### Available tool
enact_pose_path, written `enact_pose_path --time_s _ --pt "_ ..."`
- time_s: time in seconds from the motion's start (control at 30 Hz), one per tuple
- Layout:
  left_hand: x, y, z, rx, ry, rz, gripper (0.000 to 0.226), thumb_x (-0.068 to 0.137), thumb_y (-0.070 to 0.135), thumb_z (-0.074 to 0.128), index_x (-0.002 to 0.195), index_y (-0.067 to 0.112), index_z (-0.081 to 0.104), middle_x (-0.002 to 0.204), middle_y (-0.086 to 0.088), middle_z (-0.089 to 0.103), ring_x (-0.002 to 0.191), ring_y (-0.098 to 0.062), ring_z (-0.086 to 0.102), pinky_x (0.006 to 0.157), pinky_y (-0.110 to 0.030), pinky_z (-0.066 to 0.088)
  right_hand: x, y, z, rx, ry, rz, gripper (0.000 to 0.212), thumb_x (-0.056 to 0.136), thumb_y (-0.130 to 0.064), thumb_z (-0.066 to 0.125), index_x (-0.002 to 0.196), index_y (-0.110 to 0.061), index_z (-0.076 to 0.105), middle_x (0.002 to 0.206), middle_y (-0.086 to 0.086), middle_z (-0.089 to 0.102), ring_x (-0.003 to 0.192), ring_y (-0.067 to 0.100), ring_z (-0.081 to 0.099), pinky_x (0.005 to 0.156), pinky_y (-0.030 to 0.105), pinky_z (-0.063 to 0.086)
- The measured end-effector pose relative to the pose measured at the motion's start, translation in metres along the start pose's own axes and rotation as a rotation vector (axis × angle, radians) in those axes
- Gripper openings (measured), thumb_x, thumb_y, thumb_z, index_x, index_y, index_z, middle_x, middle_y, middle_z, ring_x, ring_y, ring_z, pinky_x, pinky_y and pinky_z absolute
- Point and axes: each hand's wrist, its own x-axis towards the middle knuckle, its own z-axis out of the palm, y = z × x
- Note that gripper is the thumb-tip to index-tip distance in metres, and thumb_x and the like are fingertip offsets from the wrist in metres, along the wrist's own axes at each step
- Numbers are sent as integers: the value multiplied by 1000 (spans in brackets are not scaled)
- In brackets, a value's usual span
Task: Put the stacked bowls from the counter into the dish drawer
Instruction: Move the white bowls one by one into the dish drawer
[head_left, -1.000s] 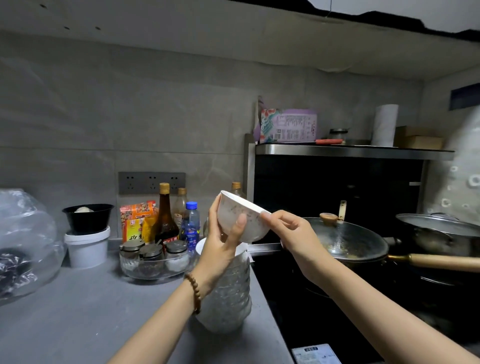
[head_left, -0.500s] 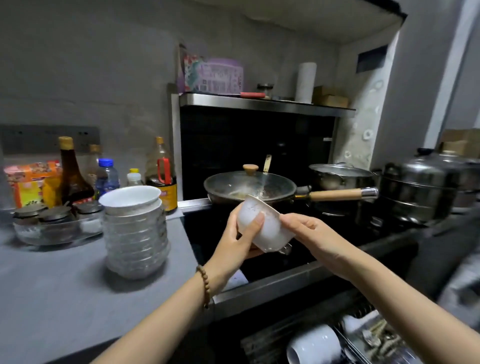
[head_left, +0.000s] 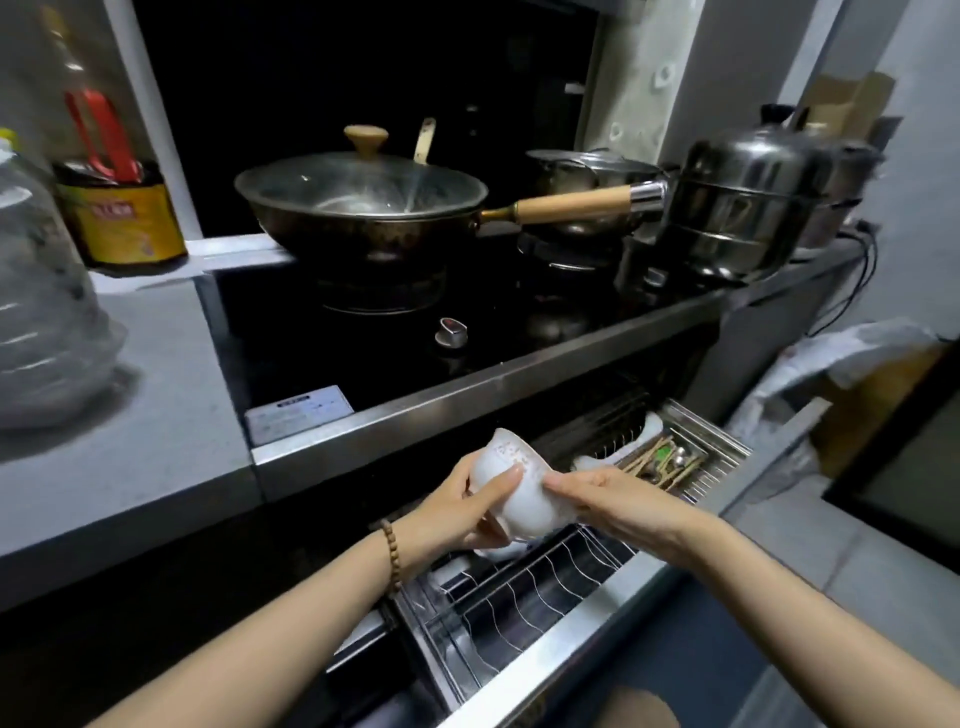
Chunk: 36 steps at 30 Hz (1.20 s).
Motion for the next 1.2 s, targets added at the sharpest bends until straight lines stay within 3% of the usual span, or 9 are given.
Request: enact_pose_path --time_s 0.07,0.17,0.27,0.37,0.5,0.67,0.93,1.07,1.2 --pt "9 -21 2 -41 -12 -59 80 59 67 66 126 31 40 115 -6 62 98 -25 68 83 -47 56 9 22 -2 5 8 52 51 78 -50 65 103 -7 74 109 7 73 106 20 67 94 24 51" --pt "23 -50 0 -35 -5 -151 67 68 60 63 124 32 39 111 -4 62 92 -25 68 89 -49 53 26 50 -3 12 10 119 48 81 -39 66 104 3 71 107 13 73 100 20 68 85 22 54" --pt "38 -76 -6 -29 42 -258 57 78 51 63 122 22 43 109 -6 64 83 -17 69 78 -35 58 47 70 -4 -55 25 144 31 86 -26 66 93 2 73 99 18 73 88 18 65 89 29 53" --pt "52 -97 -14 -54 52 -308 43 79 45 64 106 12 56 88 -7 70 68 -13 69 62 -25 57 70 84 -2 -84 -3 159 13 85 -20 69 76 -14 75 71 -2 70 67 7 59 69 17 50" --pt "72 -120 -30 -35 111 -367 48 76 50 67 104 12 55 85 -9 66 60 -14 62 58 -24 55 106 105 -2 -120 39 210 18 81 -15 73 83 3 73 74 12 71 67 14 58 70 25 50" --pt "96 -149 -41 -57 160 -412 41 72 51 69 92 16 62 64 0 63 56 -13 56 57 -25 50 144 127 -3 -123 22 335 22 79 -16 75 61 -9 66 55 2 62 43 5 52 47 12 45" --pt "122 -179 -41 89 230 -468 49 71 60 66 103 23 59 91 -2 69 70 -11 63 63 -21 55 175 159 -13 -89 40 478 23 76 -19 78 65 -5 63 67 11 65 48 8 57 56 14 52" --pt "134 -187 -38 152 230 -447 54 72 61 64 103 16 63 77 -1 67 56 -10 57 49 -16 47 180 173 -16 -42 99 487 23 75 -18 79 63 -5 64 51 2 65 41 5 57 50 14 51" --pt "146 -194 -37 244 238 -439 48 73 68 57 70 20 60 45 9 55 35 -2 46 39 -11 33 183 182 -17 39 172 490 24 75 -16 78 62 -4 62 48 3 64 42 7 58 54 16 53"
